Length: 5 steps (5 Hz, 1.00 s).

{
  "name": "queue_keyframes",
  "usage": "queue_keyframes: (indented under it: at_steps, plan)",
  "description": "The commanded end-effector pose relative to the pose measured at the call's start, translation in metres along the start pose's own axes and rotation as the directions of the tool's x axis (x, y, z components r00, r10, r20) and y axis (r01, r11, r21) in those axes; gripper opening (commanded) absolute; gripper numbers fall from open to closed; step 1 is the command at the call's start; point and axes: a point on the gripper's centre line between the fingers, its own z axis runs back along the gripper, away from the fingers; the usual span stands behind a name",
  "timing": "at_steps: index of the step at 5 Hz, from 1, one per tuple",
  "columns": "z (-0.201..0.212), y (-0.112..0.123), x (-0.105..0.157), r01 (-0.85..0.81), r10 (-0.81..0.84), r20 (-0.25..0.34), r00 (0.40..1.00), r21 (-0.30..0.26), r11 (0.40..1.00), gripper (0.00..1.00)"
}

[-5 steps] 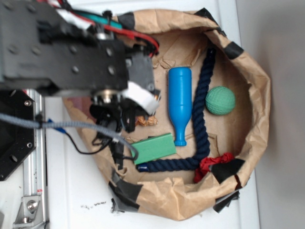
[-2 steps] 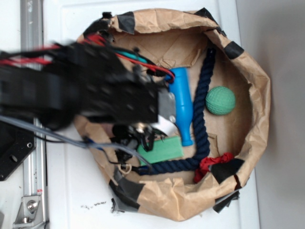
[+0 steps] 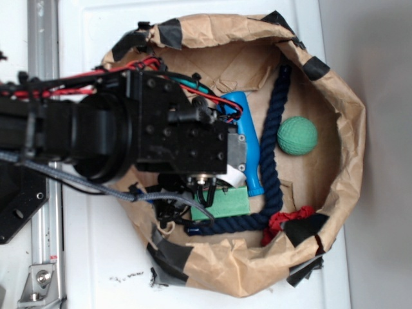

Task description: Grab the shell.

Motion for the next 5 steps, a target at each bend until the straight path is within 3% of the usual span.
queue_keyframes:
  at_steps: [1,2,3,5]
  plan:
    - [0.114,0.018,0.015,-0.228,0.208,0.252,0.945,0.052,0.972,0.0]
    - [0.153,0.019,0.022,-0.315,0.296,0.22,0.929,0.052,0.948,0.0]
    - [0.144,0.02,0.023,-0.405,0.399,0.108,0.911,0.04,0.913,0.0]
    - [0.136,0.022,0.01,-0.481,0.475,0.139,0.869,0.015,0.876,0.0]
